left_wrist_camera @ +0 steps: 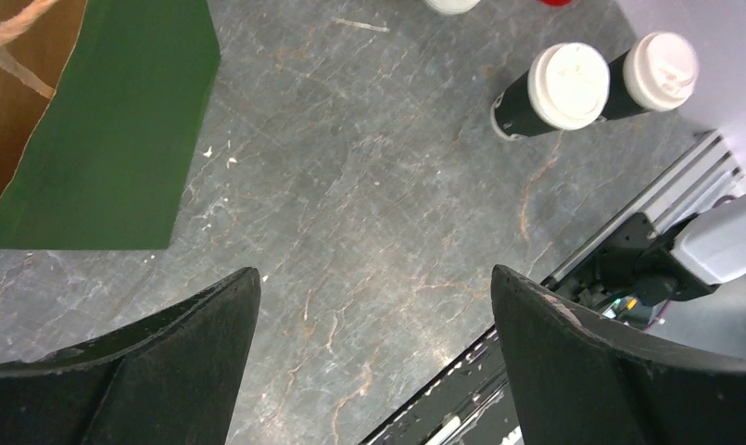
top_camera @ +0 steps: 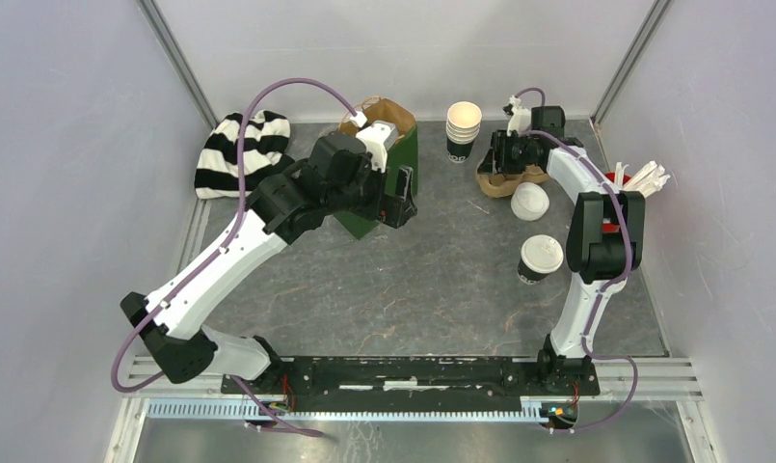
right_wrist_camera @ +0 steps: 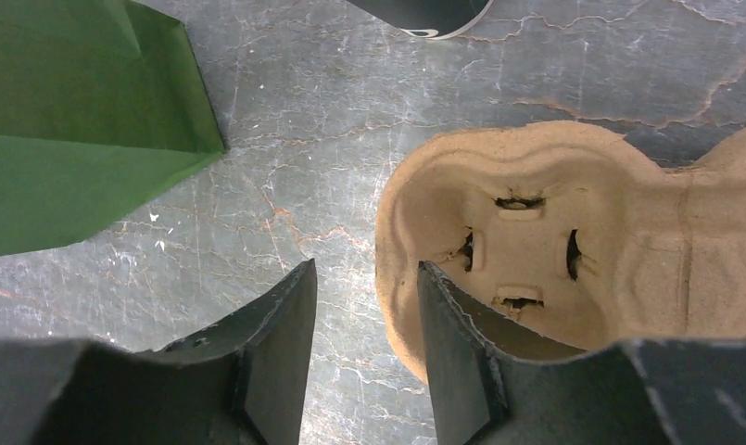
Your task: Pack the takeout coffee
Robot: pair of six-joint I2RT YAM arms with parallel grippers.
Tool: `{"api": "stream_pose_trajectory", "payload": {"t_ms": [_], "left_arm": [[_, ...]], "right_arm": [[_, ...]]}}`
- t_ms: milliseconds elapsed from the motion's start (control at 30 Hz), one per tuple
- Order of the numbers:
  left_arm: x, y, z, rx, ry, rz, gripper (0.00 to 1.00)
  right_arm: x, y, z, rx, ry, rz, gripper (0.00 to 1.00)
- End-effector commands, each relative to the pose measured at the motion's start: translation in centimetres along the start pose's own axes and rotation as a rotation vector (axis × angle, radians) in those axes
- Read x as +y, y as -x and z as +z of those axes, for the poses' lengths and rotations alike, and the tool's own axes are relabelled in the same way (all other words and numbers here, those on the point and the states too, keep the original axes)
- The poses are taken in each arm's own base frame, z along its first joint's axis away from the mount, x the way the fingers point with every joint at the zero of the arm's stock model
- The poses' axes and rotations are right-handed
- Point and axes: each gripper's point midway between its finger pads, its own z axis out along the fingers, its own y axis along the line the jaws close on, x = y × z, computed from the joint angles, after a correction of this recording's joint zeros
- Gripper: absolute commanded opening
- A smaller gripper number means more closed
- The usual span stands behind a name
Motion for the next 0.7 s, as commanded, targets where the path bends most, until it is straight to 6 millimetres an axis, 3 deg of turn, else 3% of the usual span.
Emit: {"api": "stream_pose_trajectory", "payload": {"t_ms": [0,167,300,467,667], "left_arm": [[0.3,0.5,-0.2,0.030,-0.033,0.106,1.00],[0.7,0.4,0.2,0.043,-0.041,0.119,1.00],[1.1,0.3,0.2,0.048,-0.039,0.125,1.00],[1.0,0.1,0.3,0.053,-0.045,0.122,1.00],[1.0,0.0,0.3,0.056,-0.050,0.114,1.00]], "right_arm": [[0.0,1.8,-0.5,-0.059,-0.009,-0.022,0.52],[-4.2,5.0,-3.6,-0.069,-0.284,-0.161,0.57],[-6.8,5.5,-4.8,-0.011,-0.425,-0.243,0.65],[-8.0,5.4,-4.5,0.037,-0.456,-0.293,0.76],[-8.6,4.4,-3.1,0.076,-0.442,-0.289,0.78]]}}
